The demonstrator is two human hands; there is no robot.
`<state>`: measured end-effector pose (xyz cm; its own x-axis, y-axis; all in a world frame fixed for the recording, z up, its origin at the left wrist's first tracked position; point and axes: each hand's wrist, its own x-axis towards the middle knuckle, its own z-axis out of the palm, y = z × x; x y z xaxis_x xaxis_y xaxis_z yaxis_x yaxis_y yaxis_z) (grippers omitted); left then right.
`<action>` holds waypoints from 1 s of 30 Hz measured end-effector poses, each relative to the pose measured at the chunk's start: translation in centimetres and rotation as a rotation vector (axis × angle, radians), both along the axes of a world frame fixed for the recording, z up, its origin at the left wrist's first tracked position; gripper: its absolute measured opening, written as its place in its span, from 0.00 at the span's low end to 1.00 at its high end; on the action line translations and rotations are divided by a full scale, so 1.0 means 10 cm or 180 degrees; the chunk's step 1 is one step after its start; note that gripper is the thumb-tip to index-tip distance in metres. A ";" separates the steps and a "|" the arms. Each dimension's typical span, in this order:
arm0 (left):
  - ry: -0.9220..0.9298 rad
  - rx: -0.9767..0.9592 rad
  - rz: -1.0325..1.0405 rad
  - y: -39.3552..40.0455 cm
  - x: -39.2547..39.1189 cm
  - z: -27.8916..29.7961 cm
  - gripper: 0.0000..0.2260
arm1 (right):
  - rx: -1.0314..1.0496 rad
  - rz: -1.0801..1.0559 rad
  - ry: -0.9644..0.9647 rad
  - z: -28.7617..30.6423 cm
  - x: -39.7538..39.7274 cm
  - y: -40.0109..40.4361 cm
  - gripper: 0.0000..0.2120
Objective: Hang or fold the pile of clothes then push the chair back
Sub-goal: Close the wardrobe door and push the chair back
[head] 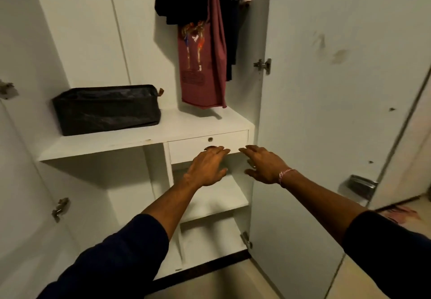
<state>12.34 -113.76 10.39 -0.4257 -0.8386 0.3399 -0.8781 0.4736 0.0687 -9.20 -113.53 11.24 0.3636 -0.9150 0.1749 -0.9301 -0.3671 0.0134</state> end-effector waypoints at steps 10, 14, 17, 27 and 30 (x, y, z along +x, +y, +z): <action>0.0178 0.0107 -0.0532 0.26 -1.39 0.15 0.29 | -0.0389 -0.0958 -0.0452 0.11 -1.62 0.64 0.25; 0.0310 0.0250 -0.0597 0.28 -2.01 0.10 0.29 | -0.1636 -0.1359 -0.0894 0.01 -2.24 0.84 0.09; 0.0405 0.0364 -0.0670 0.33 -2.47 0.09 0.30 | -0.2281 -0.1621 -0.1222 -0.07 -2.71 0.94 0.09; 0.1854 0.0807 -0.0647 0.50 -3.70 0.27 0.37 | 0.0164 -0.0771 -0.3449 -0.19 -3.36 0.65 0.48; 0.2409 0.0948 -0.0467 0.56 -3.93 0.39 0.39 | 0.0131 -0.0737 -0.3491 -0.22 -3.18 0.58 0.50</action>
<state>-26.93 -108.18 14.32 -0.2831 -0.8925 0.3510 -0.4747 0.4484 0.7574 -40.99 -107.73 9.01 -0.1483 -0.9530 0.2642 -0.4772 -0.1651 -0.8632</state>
